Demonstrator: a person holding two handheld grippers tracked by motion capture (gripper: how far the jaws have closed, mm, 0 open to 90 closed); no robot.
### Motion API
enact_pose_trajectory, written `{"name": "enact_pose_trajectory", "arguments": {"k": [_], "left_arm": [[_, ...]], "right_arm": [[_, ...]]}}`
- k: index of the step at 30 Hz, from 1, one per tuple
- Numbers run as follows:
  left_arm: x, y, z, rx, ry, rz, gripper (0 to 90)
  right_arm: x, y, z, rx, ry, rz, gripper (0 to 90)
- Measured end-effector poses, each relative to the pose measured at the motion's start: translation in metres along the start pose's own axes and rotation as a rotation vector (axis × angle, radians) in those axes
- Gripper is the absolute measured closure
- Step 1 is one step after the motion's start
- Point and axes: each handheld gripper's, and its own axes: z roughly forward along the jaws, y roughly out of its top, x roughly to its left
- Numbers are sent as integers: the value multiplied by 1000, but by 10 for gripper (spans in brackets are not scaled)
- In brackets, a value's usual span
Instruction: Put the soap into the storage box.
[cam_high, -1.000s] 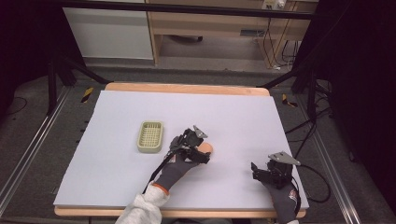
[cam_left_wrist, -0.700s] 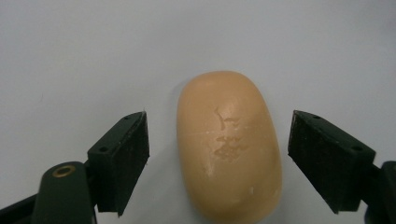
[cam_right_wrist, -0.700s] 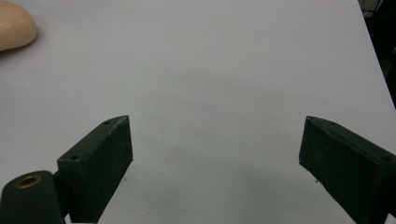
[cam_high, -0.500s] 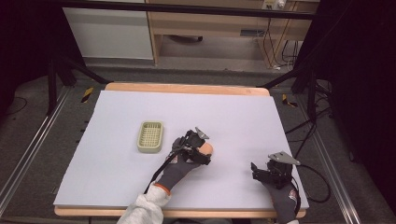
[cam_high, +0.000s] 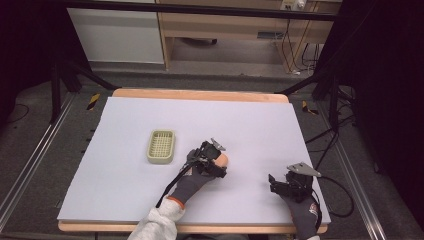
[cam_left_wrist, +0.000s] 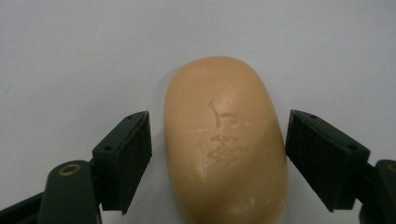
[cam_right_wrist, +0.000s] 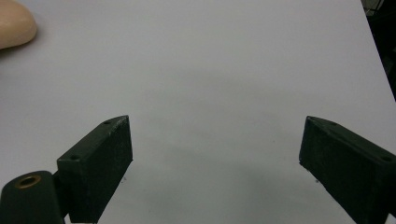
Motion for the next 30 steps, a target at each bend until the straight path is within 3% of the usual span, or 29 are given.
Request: {"name": "enact_pose_trajectory", "arguments": {"k": [30], "left_arm": [[3, -1, 7, 27, -32, -8, 298]], "right_arm": [[0, 0, 1, 5, -2, -2, 98]]}}
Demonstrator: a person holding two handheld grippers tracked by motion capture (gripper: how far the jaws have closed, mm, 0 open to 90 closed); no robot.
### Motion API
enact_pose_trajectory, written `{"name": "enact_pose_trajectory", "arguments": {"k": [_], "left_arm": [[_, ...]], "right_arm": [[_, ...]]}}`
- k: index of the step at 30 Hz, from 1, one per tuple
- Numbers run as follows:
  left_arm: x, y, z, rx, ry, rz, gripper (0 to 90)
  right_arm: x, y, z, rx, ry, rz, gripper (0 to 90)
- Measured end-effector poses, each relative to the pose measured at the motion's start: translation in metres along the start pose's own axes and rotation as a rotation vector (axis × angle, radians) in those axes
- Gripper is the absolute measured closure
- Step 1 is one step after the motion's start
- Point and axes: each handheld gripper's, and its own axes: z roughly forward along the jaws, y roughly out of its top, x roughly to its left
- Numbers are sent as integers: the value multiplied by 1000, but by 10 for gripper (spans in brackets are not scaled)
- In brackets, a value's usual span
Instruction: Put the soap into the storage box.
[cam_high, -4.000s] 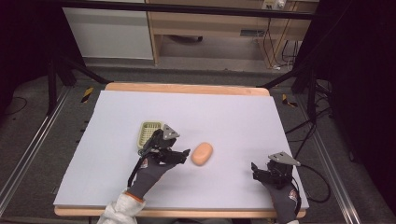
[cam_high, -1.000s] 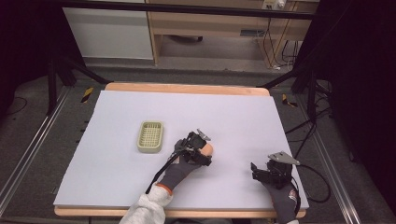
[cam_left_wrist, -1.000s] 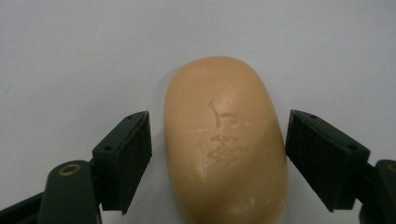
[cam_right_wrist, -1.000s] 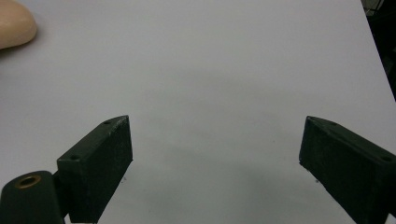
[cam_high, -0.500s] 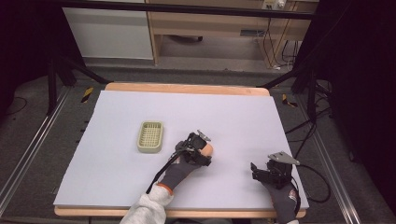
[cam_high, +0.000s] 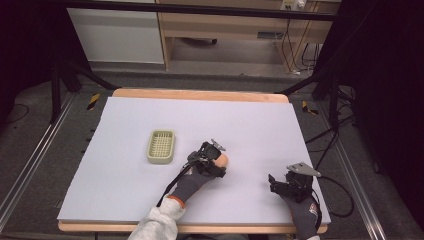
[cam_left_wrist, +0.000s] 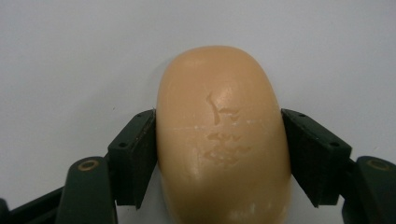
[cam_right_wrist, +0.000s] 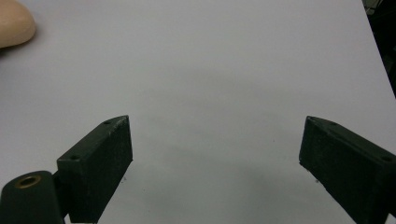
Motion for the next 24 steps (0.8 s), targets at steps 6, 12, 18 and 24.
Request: {"name": "enact_pose_trajectory", "arguments": {"k": [6, 12, 18, 24], "left_arm": [[-1, 0, 0, -1, 6, -3, 304], [0, 0, -1, 6, 16, 4, 308], [1, 0, -7, -9, 23, 5, 310], [4, -3, -23, -32, 16, 10, 311]], "right_arm": [[0, 0, 0, 1, 0, -1, 99], [0, 0, 0, 1, -2, -1, 98], [0, 0, 0, 2, -2, -1, 99], [0, 0, 0, 2, -3, -2, 98]]}}
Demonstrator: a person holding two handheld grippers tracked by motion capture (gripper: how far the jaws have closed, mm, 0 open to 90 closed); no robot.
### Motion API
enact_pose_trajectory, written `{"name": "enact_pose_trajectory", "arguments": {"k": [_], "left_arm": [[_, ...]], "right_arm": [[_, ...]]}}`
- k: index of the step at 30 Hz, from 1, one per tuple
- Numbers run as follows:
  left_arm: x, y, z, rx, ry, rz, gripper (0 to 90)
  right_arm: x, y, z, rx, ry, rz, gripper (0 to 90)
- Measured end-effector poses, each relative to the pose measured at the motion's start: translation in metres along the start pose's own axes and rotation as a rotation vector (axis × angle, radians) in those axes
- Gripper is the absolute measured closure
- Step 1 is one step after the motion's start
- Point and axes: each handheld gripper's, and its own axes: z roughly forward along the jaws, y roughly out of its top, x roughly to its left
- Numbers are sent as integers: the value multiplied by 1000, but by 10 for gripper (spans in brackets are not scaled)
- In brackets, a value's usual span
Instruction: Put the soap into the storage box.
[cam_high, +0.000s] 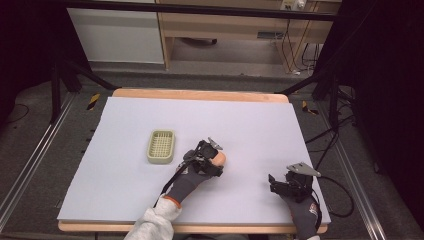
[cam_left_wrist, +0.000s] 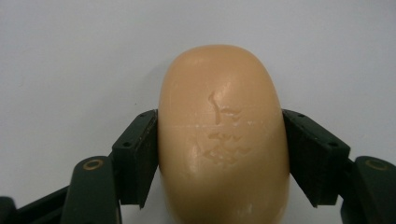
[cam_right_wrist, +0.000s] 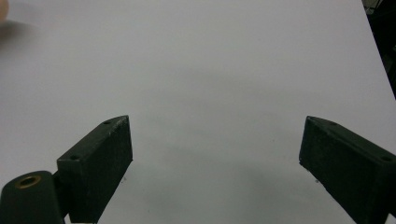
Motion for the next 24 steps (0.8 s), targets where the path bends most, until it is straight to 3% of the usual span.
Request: {"name": "enact_pose_trajectory", "arguments": {"k": [14, 24], "left_arm": [[16, -14, -31, -44, 8, -5, 312], [30, -22, -51, -67, 16, -31, 313]], "right_arm": [[0, 0, 0, -1, -2, 4, 98], [0, 0, 1, 1, -7, 4, 98]]}}
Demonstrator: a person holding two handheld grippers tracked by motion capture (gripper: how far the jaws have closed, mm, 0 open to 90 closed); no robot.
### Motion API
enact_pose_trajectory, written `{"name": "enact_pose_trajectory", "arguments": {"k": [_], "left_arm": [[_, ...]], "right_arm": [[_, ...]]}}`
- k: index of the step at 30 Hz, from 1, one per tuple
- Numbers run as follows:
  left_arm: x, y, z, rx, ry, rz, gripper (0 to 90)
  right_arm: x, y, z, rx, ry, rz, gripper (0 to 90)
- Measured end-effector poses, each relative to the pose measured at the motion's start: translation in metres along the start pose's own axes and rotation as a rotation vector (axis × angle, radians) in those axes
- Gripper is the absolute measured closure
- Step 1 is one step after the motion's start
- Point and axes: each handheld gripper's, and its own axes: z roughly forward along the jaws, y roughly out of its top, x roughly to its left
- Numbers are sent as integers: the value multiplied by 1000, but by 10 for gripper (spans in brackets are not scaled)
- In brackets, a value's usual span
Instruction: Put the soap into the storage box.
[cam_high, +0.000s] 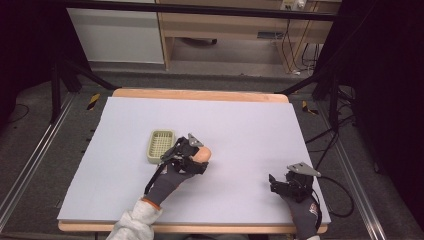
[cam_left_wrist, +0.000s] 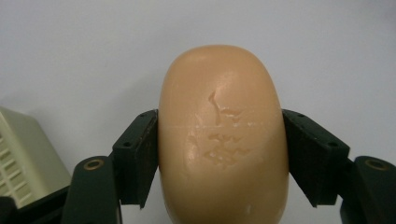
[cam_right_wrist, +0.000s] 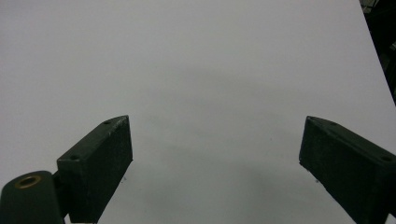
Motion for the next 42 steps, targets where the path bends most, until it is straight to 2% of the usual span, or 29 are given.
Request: {"name": "enact_pose_trajectory", "arguments": {"k": [13, 19, 22, 24, 33, 42], "left_arm": [[15, -15, -17, -7, 13, -11, 314], [25, -23, -25, -19, 21, -33, 314], [32, -26, -28, -28, 39, -52, 314], [34, -27, -30, -24, 39, -50, 314], [50, -31, -40, -51, 72, -92, 314], [62, -32, -46, -62, 99, -114, 315]], "right_arm": [[0, 0, 0, 4, -2, 3, 98], [0, 0, 0, 3, -4, 5, 99], [0, 0, 0, 2, -4, 4, 99], [0, 0, 0, 2, -4, 4, 98], [1, 0, -1, 0, 0, -3, 98], [1, 0, -1, 0, 1, -9, 98]]}}
